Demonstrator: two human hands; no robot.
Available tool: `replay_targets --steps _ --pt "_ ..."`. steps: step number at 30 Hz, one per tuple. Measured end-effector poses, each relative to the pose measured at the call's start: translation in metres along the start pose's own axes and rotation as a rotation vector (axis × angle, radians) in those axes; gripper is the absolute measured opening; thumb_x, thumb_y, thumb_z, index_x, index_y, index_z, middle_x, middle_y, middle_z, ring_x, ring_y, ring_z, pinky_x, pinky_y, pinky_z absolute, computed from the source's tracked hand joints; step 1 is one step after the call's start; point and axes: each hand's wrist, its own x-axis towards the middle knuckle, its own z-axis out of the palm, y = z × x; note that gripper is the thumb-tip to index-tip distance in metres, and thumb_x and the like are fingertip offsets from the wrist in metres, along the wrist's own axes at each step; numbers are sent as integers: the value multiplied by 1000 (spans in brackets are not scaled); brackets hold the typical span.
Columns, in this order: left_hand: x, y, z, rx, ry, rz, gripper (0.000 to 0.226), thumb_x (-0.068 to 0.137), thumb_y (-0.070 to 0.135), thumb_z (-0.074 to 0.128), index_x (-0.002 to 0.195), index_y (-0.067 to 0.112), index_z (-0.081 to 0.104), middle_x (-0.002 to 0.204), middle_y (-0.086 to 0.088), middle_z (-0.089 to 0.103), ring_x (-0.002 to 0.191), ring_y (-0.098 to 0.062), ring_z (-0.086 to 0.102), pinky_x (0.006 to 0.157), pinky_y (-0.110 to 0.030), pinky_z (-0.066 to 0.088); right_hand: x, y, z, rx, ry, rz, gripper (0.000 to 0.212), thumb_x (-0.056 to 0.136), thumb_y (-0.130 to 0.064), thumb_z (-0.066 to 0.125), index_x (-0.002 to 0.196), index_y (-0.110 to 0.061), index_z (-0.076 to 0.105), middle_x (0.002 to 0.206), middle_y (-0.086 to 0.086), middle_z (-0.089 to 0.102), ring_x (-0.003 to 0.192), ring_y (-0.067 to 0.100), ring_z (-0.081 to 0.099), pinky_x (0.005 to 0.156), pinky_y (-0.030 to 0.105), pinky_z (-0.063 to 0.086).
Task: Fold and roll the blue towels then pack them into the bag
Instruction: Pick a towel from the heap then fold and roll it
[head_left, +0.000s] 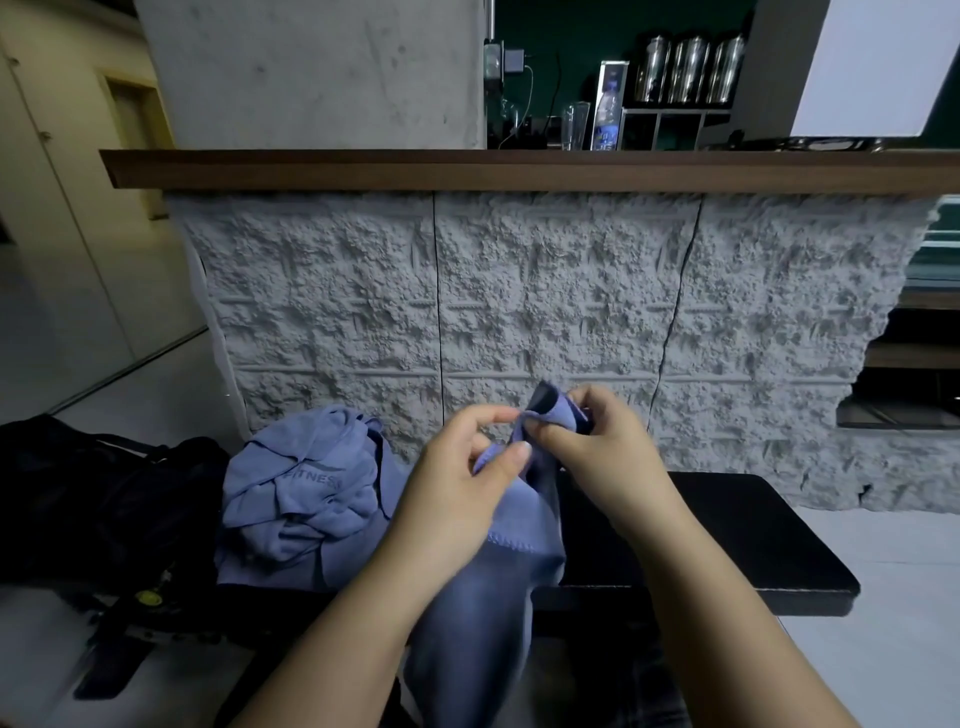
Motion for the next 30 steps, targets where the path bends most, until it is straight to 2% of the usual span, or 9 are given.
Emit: replay_targets --steps 2,4,7,9,13,17,21,25,30 --pt "-2 -1 5 19 -33 -43 25 88 11 62 92 35 56 62 8 52 58 -5 47 61 -24 39 -5 -7 2 3 -62 -22 26 77 -18 74 80 -3 53 65 0 54 59 8 47 55 23 37" --pt "-1 -2 2 -21 5 -63 16 89 11 60 90 26 57 76 1 63 68 -5 57 68 -26 45 -9 -12 4 129 -184 0 17 79 -13 72 82 -7 56 62 -1 55 54 7 48 53 22 37" --pt "4 -5 -10 29 130 -45 9 90 10 58 83 15 56 74 3 63 68 -4 55 67 -23 43 -12 -17 2 221 -276 -22 10 85 -2 64 90 -9 60 58 -7 56 48 2 48 49 14 37" --pt "6 -5 -17 29 202 -37 9 89 10 57 82 15 56 75 -2 62 70 -6 53 68 -23 42 -9 -18 0 245 -211 -32 13 86 -1 63 93 -12 61 63 -5 59 48 2 49 49 15 38" --pt "9 -6 -27 60 280 -92 14 90 10 56 79 17 54 70 5 54 56 5 44 57 -12 35 1 -9 -6 262 40 55 27 85 -5 66 96 -25 53 79 -4 62 54 -4 54 54 16 40" --pt "12 -14 -33 -3 312 -162 14 89 6 57 81 17 55 75 -3 58 66 -8 49 62 -22 37 6 -1 -16 267 173 82 22 84 -8 66 73 -21 52 63 -6 53 55 8 45 56 24 35" --pt "9 -13 -27 -115 389 -228 17 84 7 65 85 18 52 73 -5 55 65 -12 49 59 -17 39 3 -6 -12 361 107 108 30 85 -9 66 60 -17 52 53 0 51 51 14 44 50 24 35" --pt "3 2 -19 -362 299 -310 11 85 7 64 86 14 55 68 -7 57 71 -20 53 69 -34 40 -1 -6 -1 278 68 115 30 85 -7 65 61 -13 49 44 -1 47 39 9 40 39 18 31" --pt "-7 20 -4 -486 65 -287 16 87 -4 55 89 10 63 77 -5 66 70 -12 62 65 -23 51 -7 -5 7 332 -27 125 22 86 -7 65 67 -11 56 55 4 55 44 7 47 41 17 37"
